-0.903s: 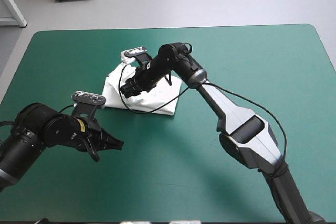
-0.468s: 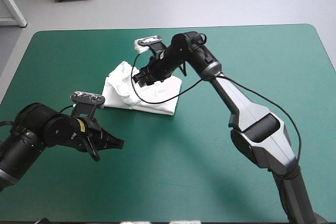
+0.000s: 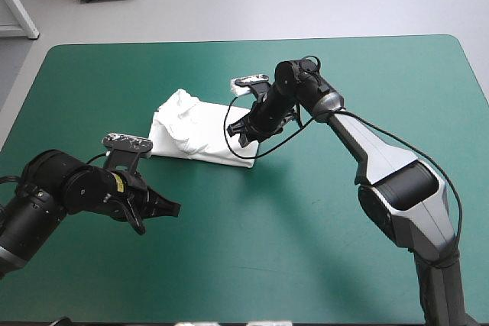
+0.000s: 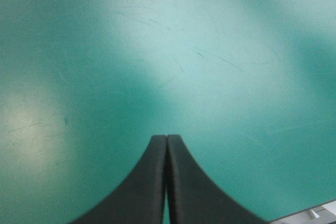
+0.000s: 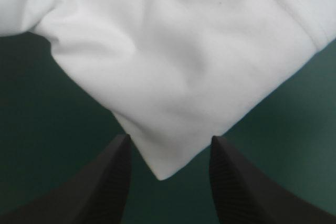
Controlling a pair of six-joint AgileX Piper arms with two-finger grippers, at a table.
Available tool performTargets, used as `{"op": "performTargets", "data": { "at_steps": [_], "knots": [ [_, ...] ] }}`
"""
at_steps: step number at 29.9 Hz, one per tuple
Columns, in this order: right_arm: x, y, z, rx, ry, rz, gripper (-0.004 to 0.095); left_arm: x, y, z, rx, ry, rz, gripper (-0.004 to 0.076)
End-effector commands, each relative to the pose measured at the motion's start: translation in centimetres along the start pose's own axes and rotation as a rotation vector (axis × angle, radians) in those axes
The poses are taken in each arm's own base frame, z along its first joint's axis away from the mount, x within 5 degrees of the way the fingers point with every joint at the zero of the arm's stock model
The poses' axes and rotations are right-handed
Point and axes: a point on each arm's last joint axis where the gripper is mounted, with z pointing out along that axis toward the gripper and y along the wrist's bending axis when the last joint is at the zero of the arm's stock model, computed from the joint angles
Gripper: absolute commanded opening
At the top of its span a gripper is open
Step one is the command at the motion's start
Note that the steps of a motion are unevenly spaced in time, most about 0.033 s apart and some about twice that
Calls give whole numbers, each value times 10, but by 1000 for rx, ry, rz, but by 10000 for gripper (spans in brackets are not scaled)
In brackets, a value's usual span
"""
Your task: Fold the cloth
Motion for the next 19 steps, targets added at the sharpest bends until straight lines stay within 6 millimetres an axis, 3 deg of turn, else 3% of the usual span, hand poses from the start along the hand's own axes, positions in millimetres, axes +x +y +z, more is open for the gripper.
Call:
{"op": "performTargets", "data": {
  "at_steps": [1,4,10,15,19],
  "knots": [
    [-7,5,-35,-6,-154,-7,440,3,-2,-10,14,-4,-9,-9],
    [-8,-4,-31,4,-164,-5,468,2,-1,-10,11,-9,-7,-9],
    [-6,-17,-9,7,-93,8,633,0,-2,-10,17,-41,-7,-9],
    [-9,-18,8,-44,-93,43,613,-1,-2,-10,18,-45,-7,-9],
    [-11,-14,20,-140,-96,71,543,-1,-2,-10,18,-43,-7,-9]
  ]
}}
